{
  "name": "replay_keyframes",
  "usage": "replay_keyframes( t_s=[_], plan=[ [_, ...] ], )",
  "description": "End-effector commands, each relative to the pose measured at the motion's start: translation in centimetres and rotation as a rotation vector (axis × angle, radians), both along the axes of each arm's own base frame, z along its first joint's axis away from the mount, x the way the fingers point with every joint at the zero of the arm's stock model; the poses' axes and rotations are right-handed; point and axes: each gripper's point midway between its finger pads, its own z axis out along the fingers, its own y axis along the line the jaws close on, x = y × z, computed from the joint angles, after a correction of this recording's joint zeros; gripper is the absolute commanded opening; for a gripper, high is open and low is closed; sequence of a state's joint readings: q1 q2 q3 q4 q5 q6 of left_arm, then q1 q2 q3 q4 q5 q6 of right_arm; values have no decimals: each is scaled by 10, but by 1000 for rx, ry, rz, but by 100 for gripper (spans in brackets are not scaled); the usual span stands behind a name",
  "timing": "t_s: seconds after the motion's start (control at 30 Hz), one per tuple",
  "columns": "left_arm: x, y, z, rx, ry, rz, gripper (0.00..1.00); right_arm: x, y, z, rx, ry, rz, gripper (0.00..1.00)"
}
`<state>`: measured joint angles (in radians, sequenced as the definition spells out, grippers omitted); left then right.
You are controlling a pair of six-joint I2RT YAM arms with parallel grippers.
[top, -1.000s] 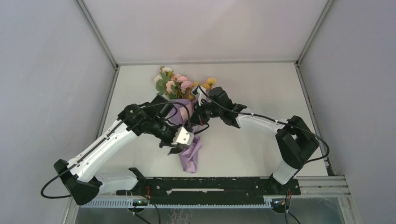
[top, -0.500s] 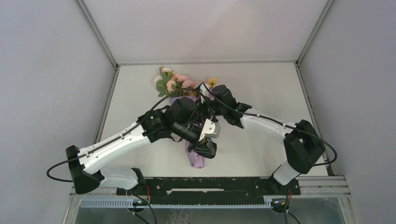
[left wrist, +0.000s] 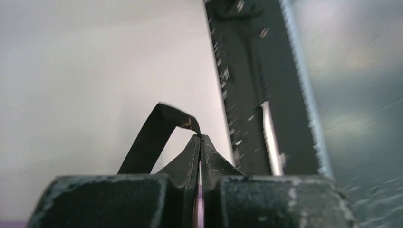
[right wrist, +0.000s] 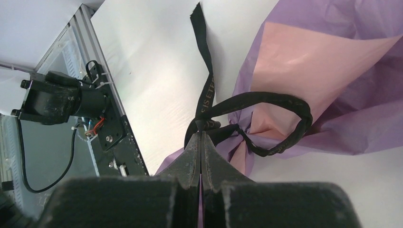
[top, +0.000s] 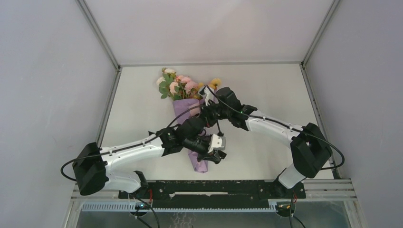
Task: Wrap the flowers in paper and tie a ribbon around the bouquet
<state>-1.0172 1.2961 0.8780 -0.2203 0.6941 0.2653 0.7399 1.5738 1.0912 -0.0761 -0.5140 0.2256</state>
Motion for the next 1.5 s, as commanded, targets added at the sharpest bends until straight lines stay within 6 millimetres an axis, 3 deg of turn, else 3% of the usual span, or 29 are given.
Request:
replay_keyframes(
  t_s=[0.0, 0.07, 0.23, 0.37, 0.5, 0.6, 0.67, 0.87, 1.03, 1.2, 1.33, 1.47],
  plan=[
    [31, 18, -22, 26, -392, -57, 8, -3, -5, 28, 26, -61, -2, 0],
    [33, 24, -24, 46, -434, -71, 17, -8, -7, 26, 12, -48, 1, 0],
    [19, 41, -25, 73, -466, -178, 60, -12, -7, 25, 5, -15, -15, 0],
    [11, 53, -4, 86, -475, -205, 68, -15, -6, 23, 3, 19, -25, 0],
    [25, 72, 22, 115, -431, -40, 62, -15, -6, 23, 6, 49, -56, 0],
    [40, 86, 54, -19, -208, 160, 43, -14, -4, 24, 11, 63, -82, 0],
    [59, 99, 59, -66, -93, 305, 38, -13, -4, 25, 13, 75, -106, 0],
    [92, 115, 24, -76, -117, 509, 43, -18, -8, 12, -47, 144, -203, 0],
    [121, 114, 13, -89, -189, 601, 26, -36, -8, 5, -101, 149, -191, 0],
    [152, 119, -3, -45, -272, 695, 17, -44, -6, 7, -104, 145, -165, 0],
    [153, 122, -26, 1, -334, 637, 17, -52, 1, 19, -59, 132, -108, 0],
    [150, 126, -17, -21, -399, 584, 18, -47, 2, 25, -40, 102, -120, 0]
  ],
)
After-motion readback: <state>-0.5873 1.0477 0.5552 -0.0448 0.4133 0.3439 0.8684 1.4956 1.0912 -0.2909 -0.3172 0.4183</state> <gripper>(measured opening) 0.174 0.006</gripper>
